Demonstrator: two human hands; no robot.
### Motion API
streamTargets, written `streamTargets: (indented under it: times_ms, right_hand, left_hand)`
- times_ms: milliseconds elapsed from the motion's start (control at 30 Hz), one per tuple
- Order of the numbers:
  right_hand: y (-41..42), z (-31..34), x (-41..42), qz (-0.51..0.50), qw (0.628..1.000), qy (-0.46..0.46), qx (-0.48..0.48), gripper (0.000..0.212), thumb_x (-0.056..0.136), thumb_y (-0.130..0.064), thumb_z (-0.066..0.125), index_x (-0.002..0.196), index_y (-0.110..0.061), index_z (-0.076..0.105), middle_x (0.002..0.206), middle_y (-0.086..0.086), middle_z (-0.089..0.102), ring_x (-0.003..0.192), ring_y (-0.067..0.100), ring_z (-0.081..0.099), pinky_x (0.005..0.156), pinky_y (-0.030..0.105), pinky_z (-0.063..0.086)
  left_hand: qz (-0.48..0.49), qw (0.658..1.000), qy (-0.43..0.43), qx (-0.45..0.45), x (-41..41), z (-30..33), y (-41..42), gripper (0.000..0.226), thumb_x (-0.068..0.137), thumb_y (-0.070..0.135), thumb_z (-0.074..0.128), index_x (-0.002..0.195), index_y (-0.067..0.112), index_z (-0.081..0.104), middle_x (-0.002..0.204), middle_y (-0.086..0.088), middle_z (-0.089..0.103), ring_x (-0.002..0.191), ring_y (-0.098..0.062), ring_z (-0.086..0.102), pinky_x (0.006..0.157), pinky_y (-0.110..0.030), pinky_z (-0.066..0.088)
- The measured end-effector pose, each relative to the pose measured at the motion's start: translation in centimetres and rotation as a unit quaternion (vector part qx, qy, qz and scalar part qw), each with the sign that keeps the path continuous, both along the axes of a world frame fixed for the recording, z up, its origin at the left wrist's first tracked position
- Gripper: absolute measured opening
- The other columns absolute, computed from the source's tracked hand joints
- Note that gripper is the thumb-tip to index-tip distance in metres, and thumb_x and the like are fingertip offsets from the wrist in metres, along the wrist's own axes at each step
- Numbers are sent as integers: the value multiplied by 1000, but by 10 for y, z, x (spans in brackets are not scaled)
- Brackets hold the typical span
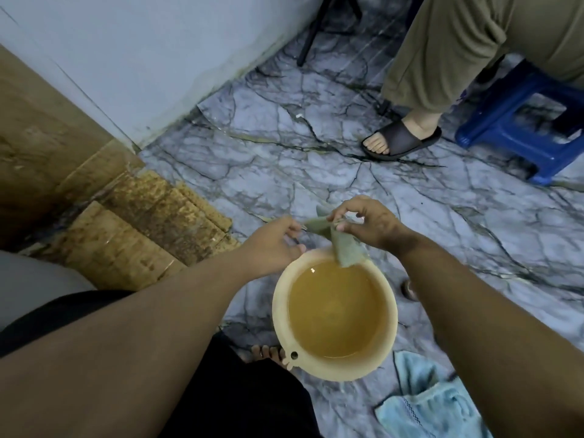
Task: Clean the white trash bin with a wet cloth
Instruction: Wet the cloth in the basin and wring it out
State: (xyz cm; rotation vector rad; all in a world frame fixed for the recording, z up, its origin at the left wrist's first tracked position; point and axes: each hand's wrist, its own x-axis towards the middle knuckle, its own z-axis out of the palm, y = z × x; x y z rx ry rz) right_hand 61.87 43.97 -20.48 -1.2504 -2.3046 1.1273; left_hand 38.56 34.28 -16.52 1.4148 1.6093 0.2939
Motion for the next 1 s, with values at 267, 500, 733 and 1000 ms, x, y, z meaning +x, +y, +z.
streamTargets:
  times_ms: [267,500,733,1000]
  right_hand:
    - [-27,154,-102,42,964,241,101,9,83,-25,73,91,-27,71,98,-1,72,101,19,64,90,34,48]
    - [-80,236,-214,111,904,402,98,12,86,-21,70,84,-28,61,83,2,65,82,19,64,76,34,51]
    - [-151,280,-305,148,893,416,80,18,89,-4,70,84,-18,59,82,18,59,73,13,55,66,29,45]
    - [-185,287,-376,220,914,335,67,16,96,-16,62,85,-21,51,71,0,49,68,14,48,66,32,41]
  left_hand:
    - [103,975,-42,193,-47,106,-25,33,89,21,78,119,20,65,103,12,64,90,11,60,71,-8,44]
    - [281,900,-24,332,-138,175,-121,5,91,19,74,89,23,71,82,5,69,74,-17,64,72,-38,54]
    - [362,849,84,374,-211,240,-218,5,95,15,69,92,19,69,88,1,71,77,-9,62,64,-17,46]
    - [415,827,161,344,-265,264,-295,9,94,13,70,99,20,73,98,6,72,89,-10,63,69,-18,46]
